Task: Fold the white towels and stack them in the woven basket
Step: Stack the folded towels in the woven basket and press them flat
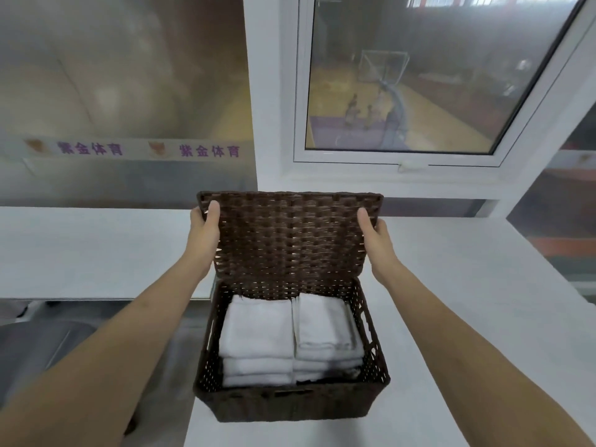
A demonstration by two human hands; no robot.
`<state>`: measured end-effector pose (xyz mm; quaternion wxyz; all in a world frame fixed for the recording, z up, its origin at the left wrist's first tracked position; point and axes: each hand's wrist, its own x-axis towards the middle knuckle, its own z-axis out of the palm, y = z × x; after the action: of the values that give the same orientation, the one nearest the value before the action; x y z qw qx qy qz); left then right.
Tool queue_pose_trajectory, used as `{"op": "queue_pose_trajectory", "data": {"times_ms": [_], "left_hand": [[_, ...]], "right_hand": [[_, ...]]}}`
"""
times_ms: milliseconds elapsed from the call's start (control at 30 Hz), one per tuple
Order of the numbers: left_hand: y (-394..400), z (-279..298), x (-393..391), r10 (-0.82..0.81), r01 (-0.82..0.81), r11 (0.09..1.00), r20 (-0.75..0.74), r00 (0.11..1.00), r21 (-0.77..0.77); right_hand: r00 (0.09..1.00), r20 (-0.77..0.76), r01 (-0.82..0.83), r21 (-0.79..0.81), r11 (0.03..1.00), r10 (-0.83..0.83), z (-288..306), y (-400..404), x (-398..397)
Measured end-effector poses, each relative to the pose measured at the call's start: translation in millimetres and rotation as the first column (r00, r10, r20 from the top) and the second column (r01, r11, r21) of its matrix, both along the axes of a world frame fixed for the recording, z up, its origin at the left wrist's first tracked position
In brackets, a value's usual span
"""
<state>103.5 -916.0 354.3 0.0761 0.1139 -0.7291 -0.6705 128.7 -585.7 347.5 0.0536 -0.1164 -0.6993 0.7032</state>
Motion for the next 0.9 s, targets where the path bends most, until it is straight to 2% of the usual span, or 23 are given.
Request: {"op": "queue_pose_trajectory", "data": {"times_ms": [100,200,500,633,733,833,900], "left_hand": [[0.2,6.0,32.6,-0.019,0.019,0.999,0.001,1.000,-0.032],[1.9,7.7,65.6,-0.006,0.006,0.997,0.007,1.000,-0.083],[-4.6,-19.2,166.4,0.001,0.012,0.965,0.050,0.999,-0.262],[-12.0,-49.8,194.5,0.008,0.011,0.959,0.067,0.998,-0.282],[-26.0,-82.7,212.9,-0.002,0.051,0.942,0.147,0.989,-0.331],[-54.3,-146.5,215.0,-0.055,0.125,0.932,0.208,0.977,-0.339],[-52.8,-159.9,224.4,-0.129,0.204,0.925,0.240,0.962,-0.319]], "right_hand": [[0.999,-0.035,-0.015,-0.019,1.000,0.014,2.5,3.0,27.7],[0.998,-0.041,-0.051,0.032,0.998,0.052,-2.7,9.6,56.3],[0.988,0.011,-0.156,0.132,0.979,0.156,-33.5,28.8,143.3],[0.986,0.013,-0.167,0.172,0.971,0.168,-58.3,36.5,175.4],[0.975,0.045,-0.223,0.270,0.937,0.219,-80.4,46.1,197.1],[0.960,0.097,-0.278,0.349,0.895,0.261,-101.1,50.9,216.9],[0.953,0.125,-0.303,0.388,0.871,0.276,-115.7,52.0,227.5]]}}
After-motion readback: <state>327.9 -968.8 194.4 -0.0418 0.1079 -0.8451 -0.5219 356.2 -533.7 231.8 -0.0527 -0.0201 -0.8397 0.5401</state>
